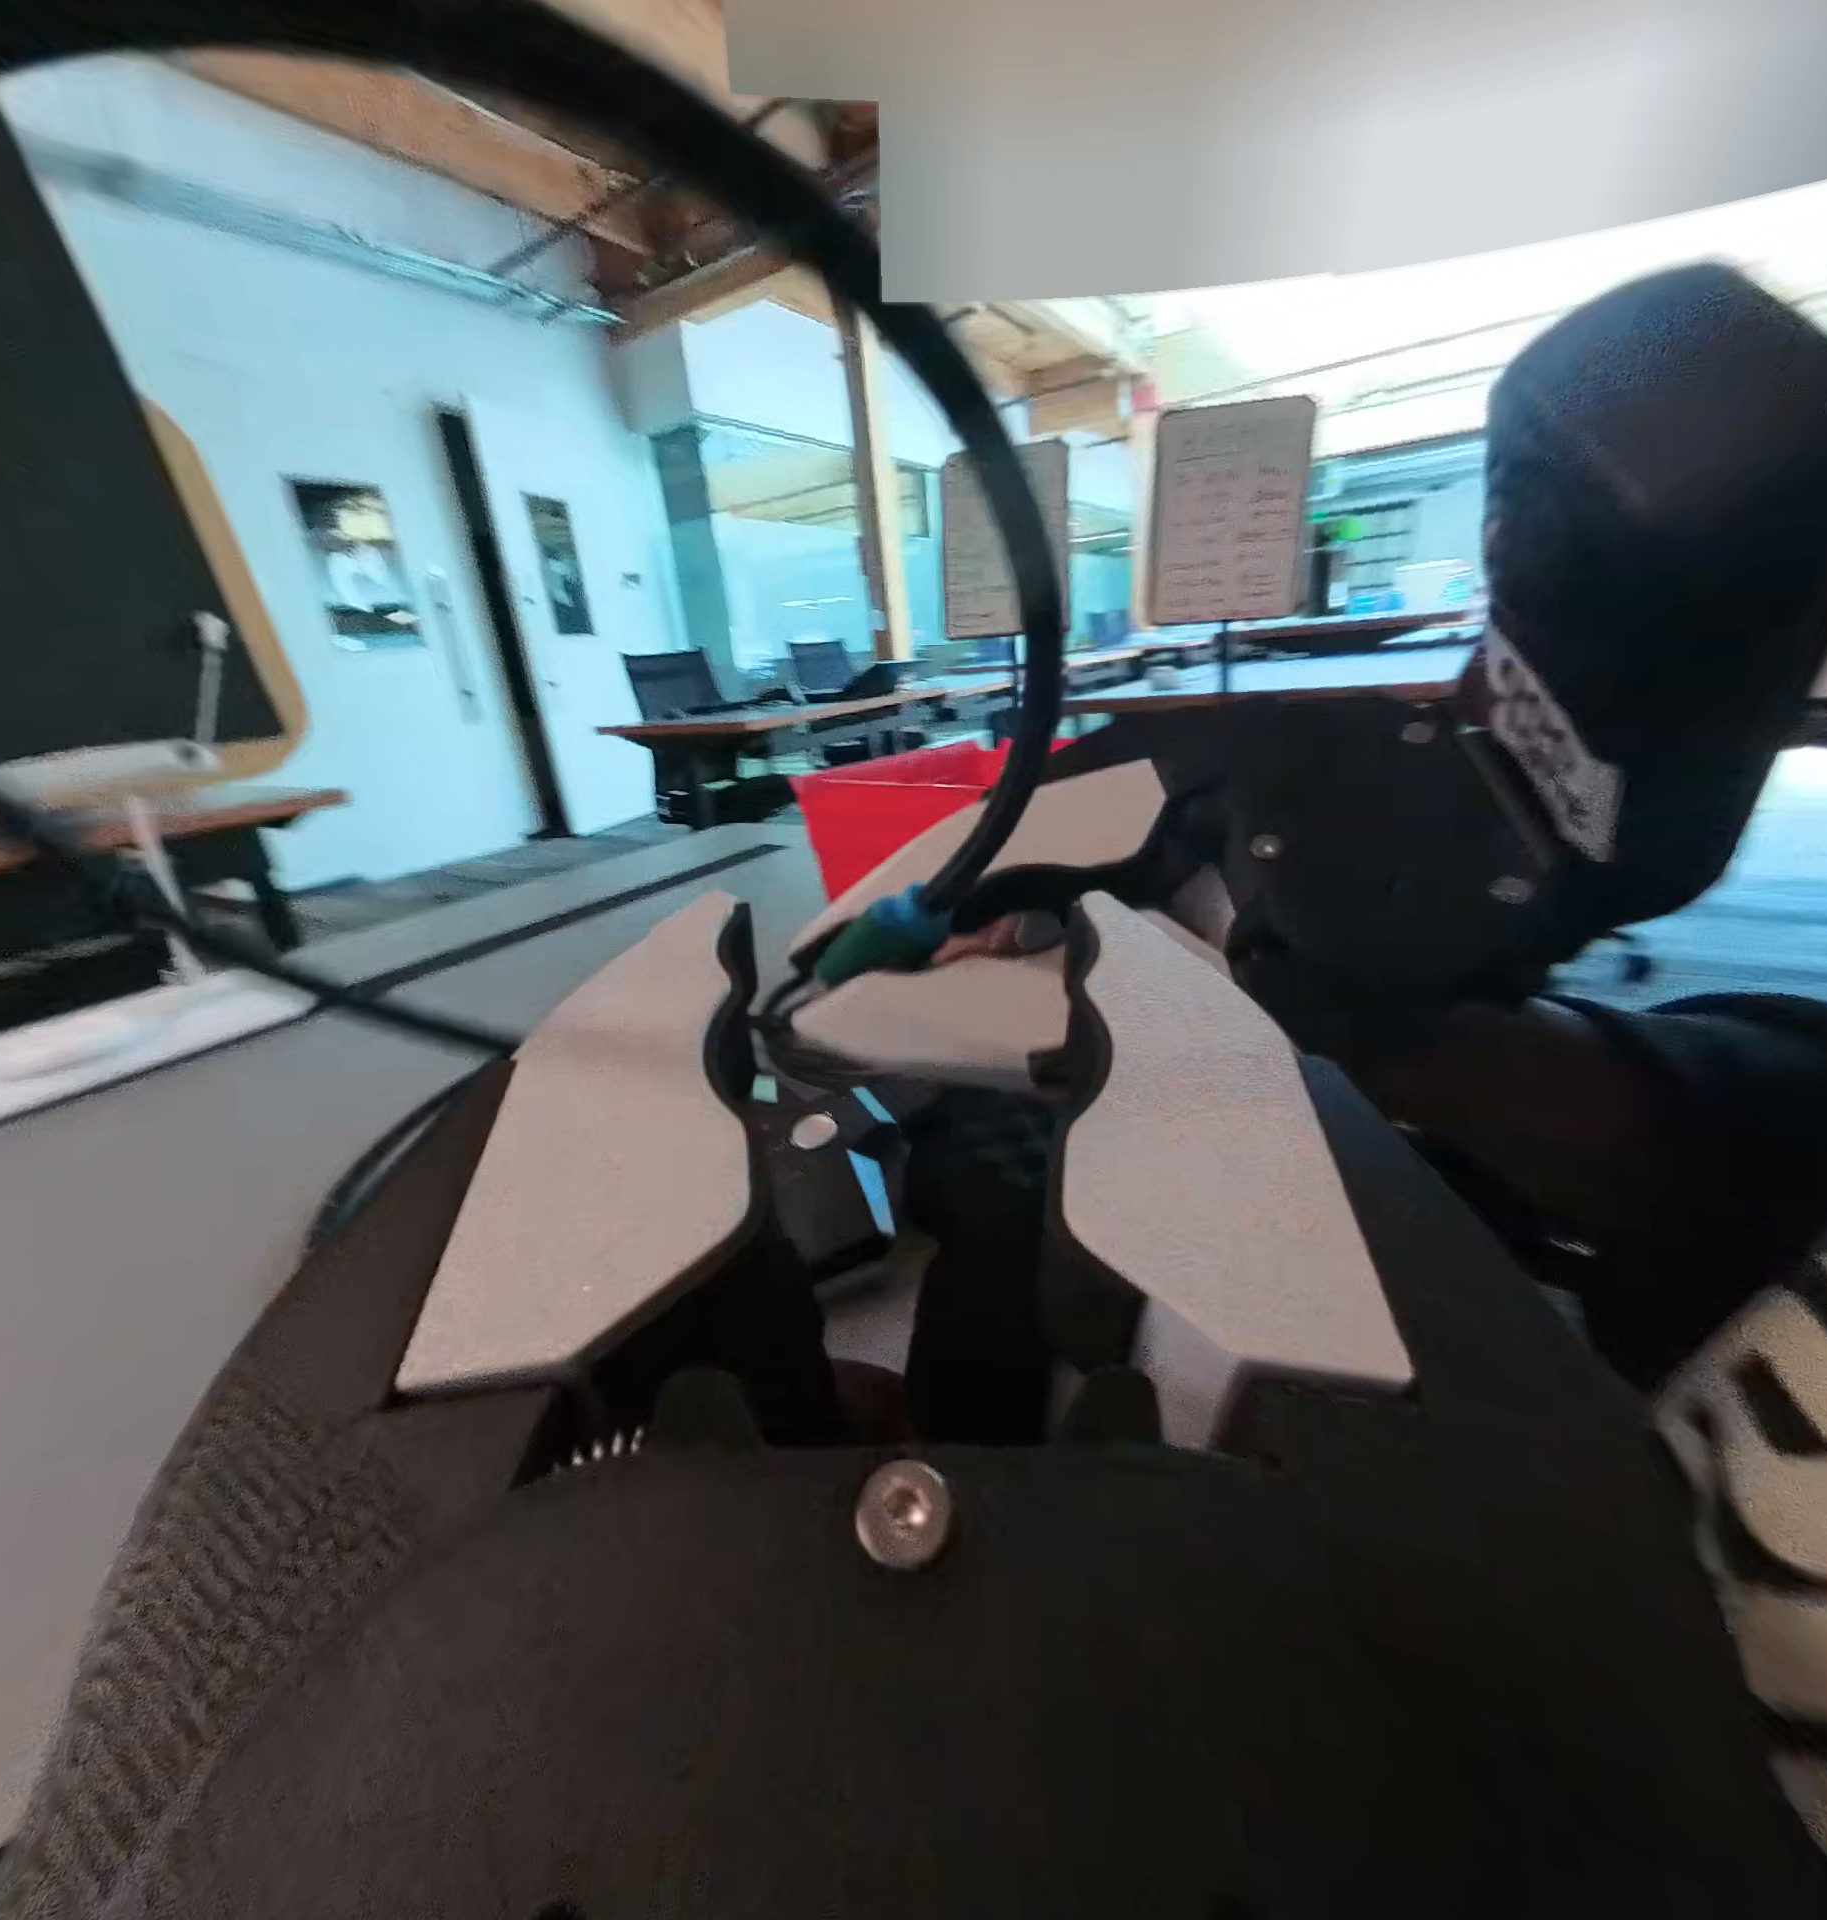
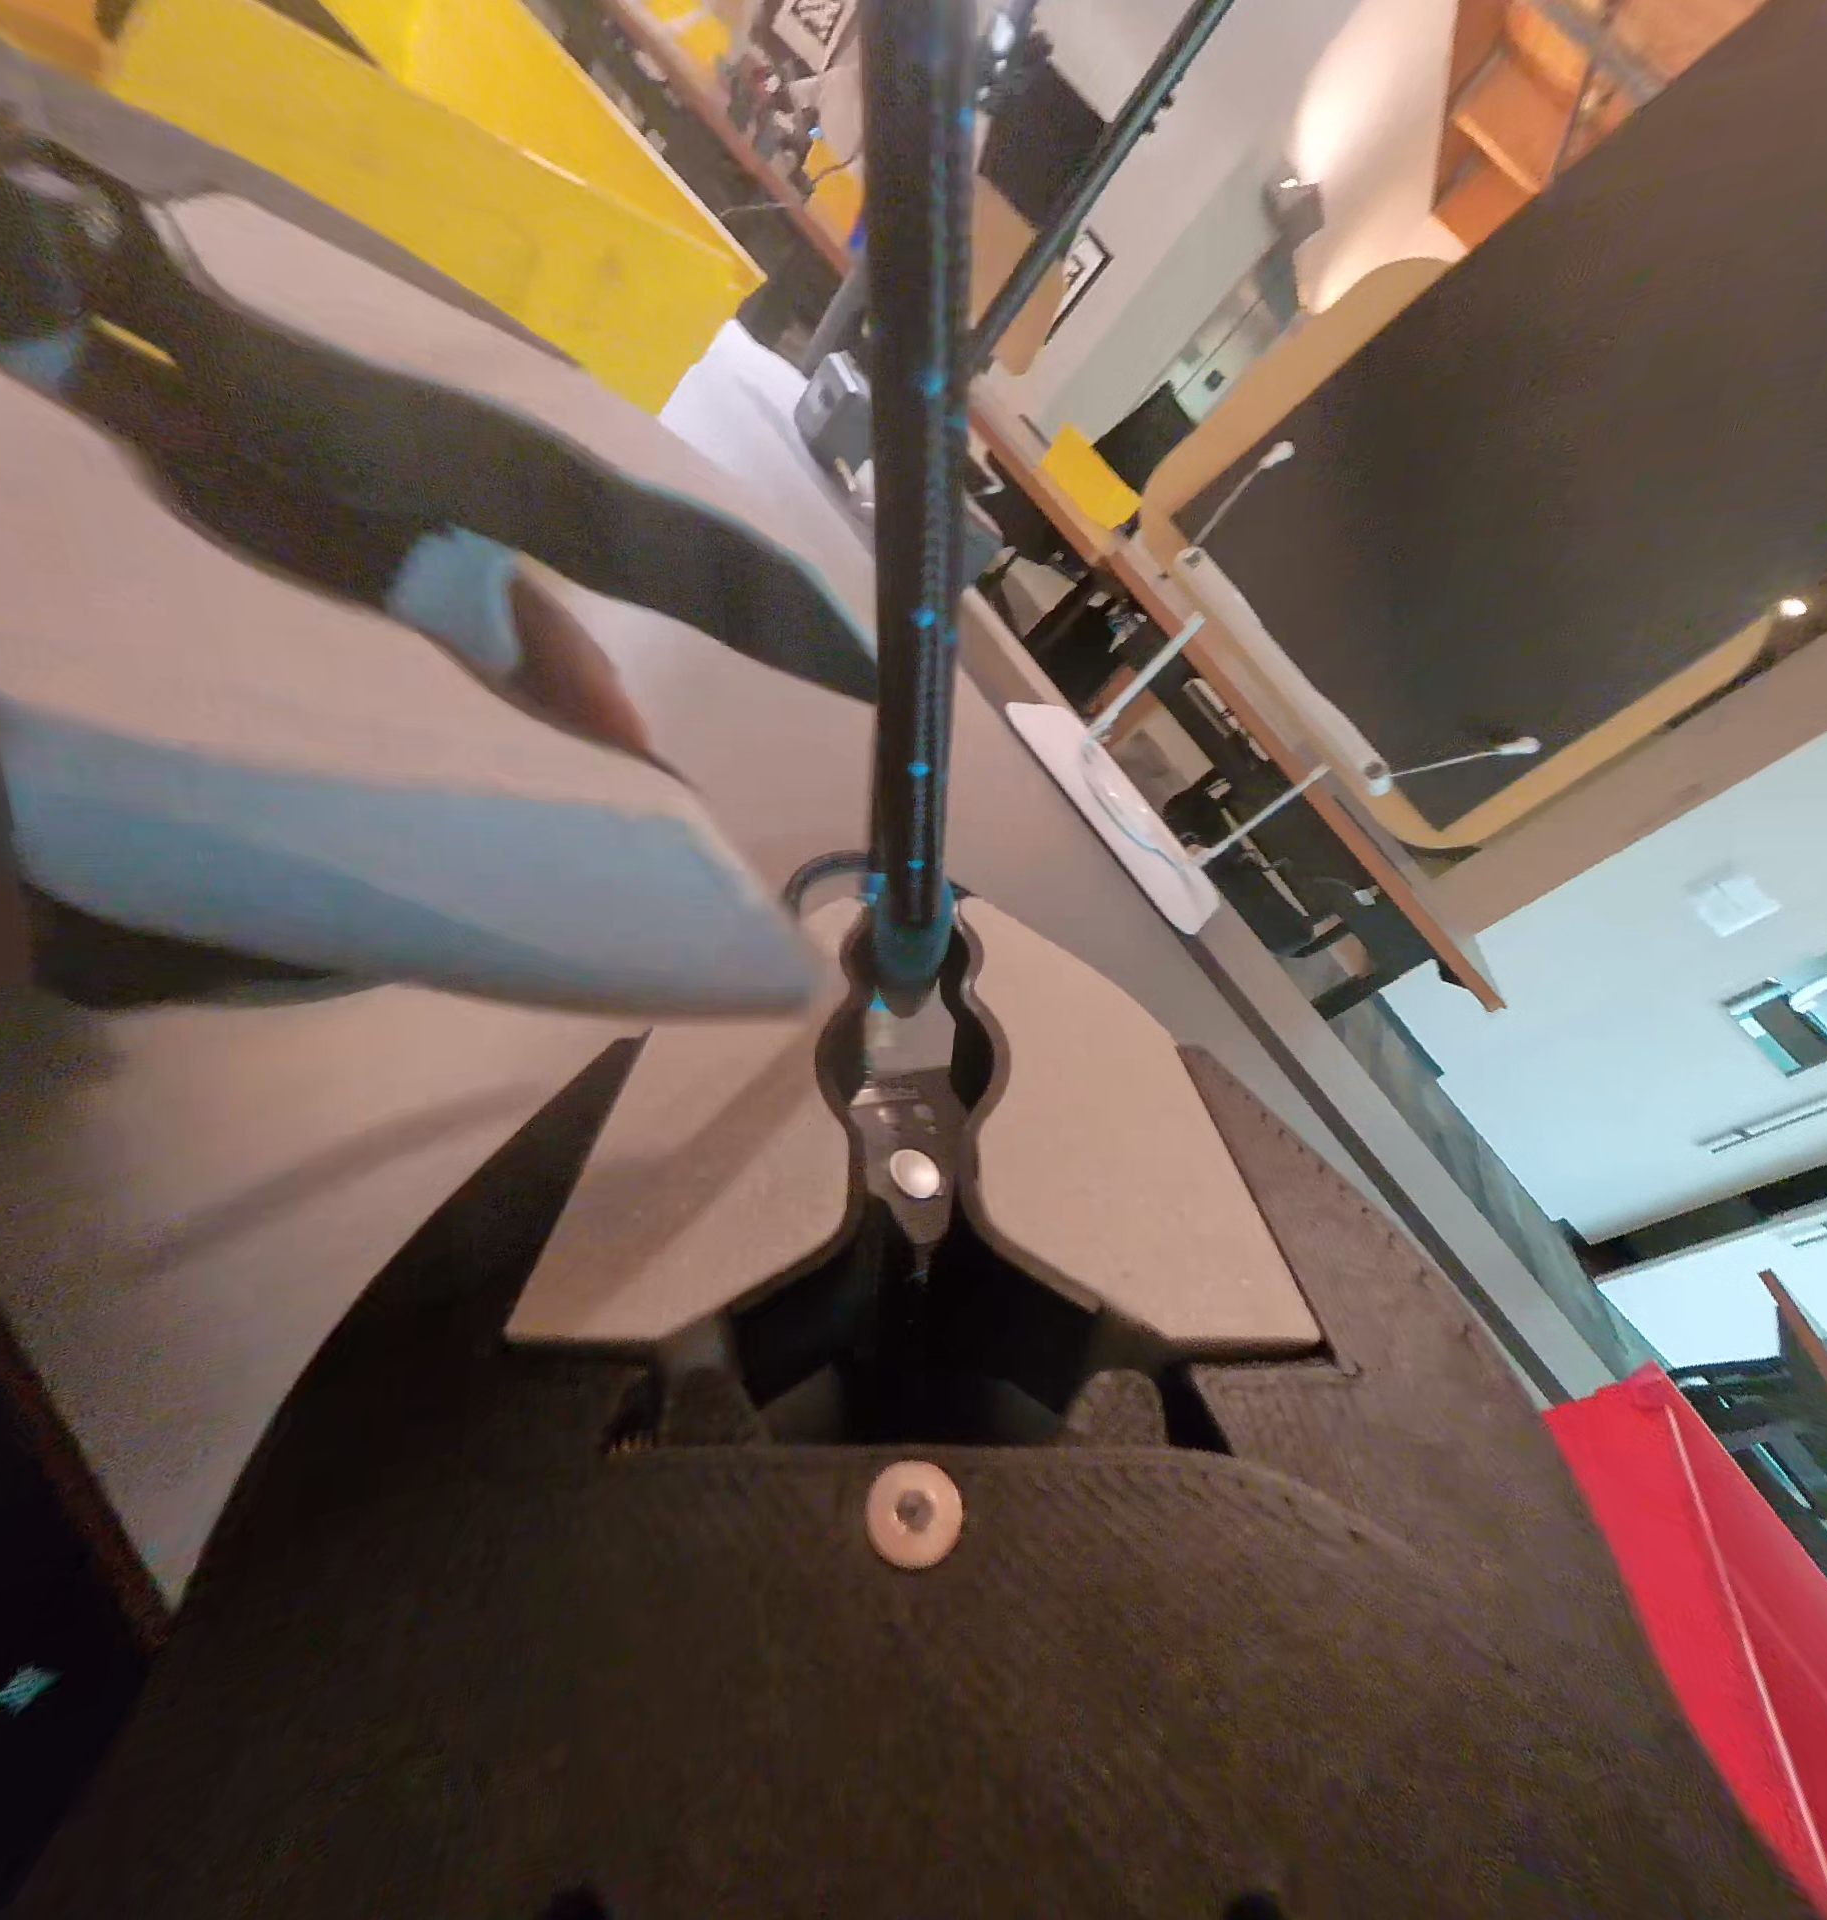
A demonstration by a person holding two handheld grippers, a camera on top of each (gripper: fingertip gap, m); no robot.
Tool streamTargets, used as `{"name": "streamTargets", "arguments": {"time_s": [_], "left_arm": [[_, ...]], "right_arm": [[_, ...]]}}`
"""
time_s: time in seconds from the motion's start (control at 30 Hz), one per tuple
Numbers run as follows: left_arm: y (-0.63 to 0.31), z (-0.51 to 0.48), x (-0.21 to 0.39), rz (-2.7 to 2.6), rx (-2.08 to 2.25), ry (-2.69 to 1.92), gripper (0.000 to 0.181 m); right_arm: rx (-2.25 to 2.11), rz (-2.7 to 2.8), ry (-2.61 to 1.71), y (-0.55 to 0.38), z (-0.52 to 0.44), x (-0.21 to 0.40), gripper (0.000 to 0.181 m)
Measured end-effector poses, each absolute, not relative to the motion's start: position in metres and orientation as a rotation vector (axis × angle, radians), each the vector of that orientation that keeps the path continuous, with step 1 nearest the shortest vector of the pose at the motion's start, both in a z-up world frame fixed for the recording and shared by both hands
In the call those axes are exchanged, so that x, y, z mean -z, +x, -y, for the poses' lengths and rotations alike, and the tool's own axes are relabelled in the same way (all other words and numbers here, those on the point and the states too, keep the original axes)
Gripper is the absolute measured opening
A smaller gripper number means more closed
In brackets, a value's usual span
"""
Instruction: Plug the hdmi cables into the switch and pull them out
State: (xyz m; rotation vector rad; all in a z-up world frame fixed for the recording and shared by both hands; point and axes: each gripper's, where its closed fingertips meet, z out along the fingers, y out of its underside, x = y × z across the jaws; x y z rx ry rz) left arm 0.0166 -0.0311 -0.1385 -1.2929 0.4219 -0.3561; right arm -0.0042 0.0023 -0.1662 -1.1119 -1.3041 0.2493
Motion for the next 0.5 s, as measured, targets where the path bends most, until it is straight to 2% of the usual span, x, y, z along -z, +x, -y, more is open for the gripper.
{"name": "streamTargets", "arguments": {"time_s": [0.13, 0.2, 0.27, 0.47, 0.5], "left_arm": [[0.021, 0.019, 0.144, -0.359, 0.336, -1.32, 0.046], [0.019, 0.022, 0.144, -0.35, 0.408, -1.325, 0.022], [0.013, 0.026, 0.14, -0.318, 0.472, -1.306, 0.014], [0.002, 0.05, 0.115, -0.236, 1.005, -1.13, 0.011], [0.0, 0.054, 0.111, -0.217, 1.088, -1.089, 0.01]], "right_arm": [[-0.233, 1.361, -1.092, -0.009, 0.008, 0.17, 0.011], [-0.256, 1.375, -1.081, -0.007, 0.012, 0.171, 0.012], [-0.307, 1.373, -1.049, -0.007, 0.019, 0.168, 0.012], [-0.555, 1.286, -0.731, -0.006, 0.051, 0.133, 0.013], [-0.594, 1.247, -0.669, -0.004, 0.056, 0.125, 0.02]]}}
